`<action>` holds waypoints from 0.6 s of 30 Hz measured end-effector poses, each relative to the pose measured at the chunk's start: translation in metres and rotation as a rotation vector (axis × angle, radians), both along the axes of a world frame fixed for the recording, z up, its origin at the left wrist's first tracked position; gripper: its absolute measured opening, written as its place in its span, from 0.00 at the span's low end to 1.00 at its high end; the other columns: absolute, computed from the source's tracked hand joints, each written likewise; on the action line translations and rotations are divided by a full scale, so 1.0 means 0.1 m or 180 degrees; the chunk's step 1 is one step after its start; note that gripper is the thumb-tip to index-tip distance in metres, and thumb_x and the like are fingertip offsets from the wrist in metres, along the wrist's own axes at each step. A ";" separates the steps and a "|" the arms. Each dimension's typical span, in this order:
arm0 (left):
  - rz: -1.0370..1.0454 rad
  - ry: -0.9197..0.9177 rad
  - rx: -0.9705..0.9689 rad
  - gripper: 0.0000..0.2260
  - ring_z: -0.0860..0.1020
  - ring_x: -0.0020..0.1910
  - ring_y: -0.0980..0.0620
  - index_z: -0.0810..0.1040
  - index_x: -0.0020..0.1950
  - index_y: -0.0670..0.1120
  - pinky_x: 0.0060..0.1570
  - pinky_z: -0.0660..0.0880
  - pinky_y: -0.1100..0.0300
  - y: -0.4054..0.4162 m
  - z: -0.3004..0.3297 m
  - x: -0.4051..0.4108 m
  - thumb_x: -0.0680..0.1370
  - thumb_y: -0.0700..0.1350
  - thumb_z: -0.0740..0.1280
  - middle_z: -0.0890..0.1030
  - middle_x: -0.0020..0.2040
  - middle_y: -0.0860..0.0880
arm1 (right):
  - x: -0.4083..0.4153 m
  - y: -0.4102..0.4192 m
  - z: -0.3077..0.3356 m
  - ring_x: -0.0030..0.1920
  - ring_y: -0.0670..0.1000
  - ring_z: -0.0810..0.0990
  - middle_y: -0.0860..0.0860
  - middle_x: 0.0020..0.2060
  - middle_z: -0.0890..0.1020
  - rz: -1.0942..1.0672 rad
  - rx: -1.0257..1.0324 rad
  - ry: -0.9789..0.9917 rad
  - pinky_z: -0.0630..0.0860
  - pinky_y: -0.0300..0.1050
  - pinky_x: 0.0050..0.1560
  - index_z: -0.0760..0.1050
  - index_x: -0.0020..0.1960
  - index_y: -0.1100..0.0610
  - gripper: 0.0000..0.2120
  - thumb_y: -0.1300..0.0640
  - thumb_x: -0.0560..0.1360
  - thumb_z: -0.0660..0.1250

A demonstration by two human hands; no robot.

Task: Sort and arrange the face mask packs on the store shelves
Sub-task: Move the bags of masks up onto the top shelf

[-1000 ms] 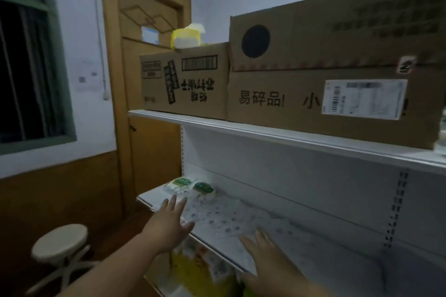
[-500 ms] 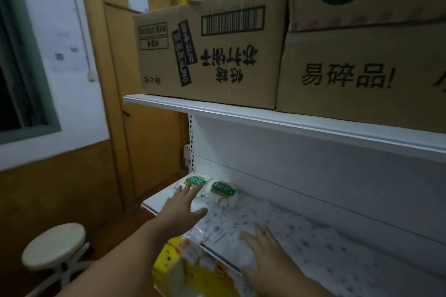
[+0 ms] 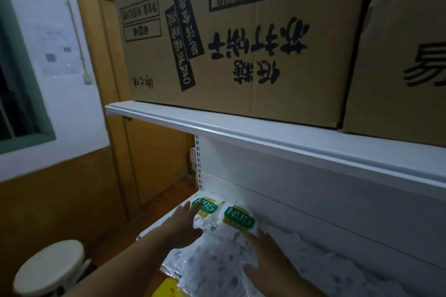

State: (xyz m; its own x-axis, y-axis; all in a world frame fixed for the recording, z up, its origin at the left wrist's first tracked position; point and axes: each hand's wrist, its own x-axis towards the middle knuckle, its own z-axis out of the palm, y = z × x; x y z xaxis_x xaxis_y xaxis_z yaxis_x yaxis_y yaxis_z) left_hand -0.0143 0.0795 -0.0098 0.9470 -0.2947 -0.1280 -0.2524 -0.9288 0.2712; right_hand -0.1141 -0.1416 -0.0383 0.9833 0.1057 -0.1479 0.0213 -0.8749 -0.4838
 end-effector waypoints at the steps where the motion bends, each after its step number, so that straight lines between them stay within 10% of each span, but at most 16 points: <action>1: -0.0051 0.0028 -0.0070 0.34 0.54 0.77 0.45 0.50 0.79 0.54 0.74 0.57 0.49 -0.03 -0.01 0.08 0.78 0.54 0.65 0.54 0.79 0.48 | 0.06 0.02 -0.02 0.77 0.52 0.45 0.47 0.78 0.44 -0.0019 0.0049 -0.0036 0.52 0.48 0.75 0.44 0.77 0.42 0.36 0.43 0.76 0.61; 7: -0.0383 0.0072 -0.0440 0.28 0.65 0.73 0.49 0.61 0.76 0.51 0.71 0.62 0.58 -0.25 -0.23 0.55 0.77 0.47 0.66 0.67 0.74 0.48 | 0.50 0.14 -0.08 0.70 0.46 0.65 0.43 0.73 0.61 -0.0536 0.0323 -0.0300 0.64 0.37 0.66 0.55 0.75 0.43 0.33 0.46 0.73 0.64; 18: -0.0776 0.0476 -0.0974 0.20 0.79 0.52 0.52 0.69 0.67 0.49 0.52 0.78 0.57 -0.52 -0.52 1.13 0.76 0.48 0.67 0.81 0.55 0.49 | 1.04 0.30 -0.41 0.66 0.54 0.72 0.52 0.68 0.73 -0.1981 0.0158 0.0243 0.69 0.45 0.65 0.54 0.75 0.50 0.28 0.42 0.79 0.56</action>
State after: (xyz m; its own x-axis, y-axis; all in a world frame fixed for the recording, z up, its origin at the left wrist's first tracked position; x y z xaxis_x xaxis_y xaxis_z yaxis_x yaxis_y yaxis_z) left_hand 0.0991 0.0277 -0.0622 0.8223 -0.5539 -0.1306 -0.3919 -0.7176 0.5757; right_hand -0.0105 -0.1113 -0.0791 0.8497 -0.4745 -0.2297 -0.5209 -0.6887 -0.5043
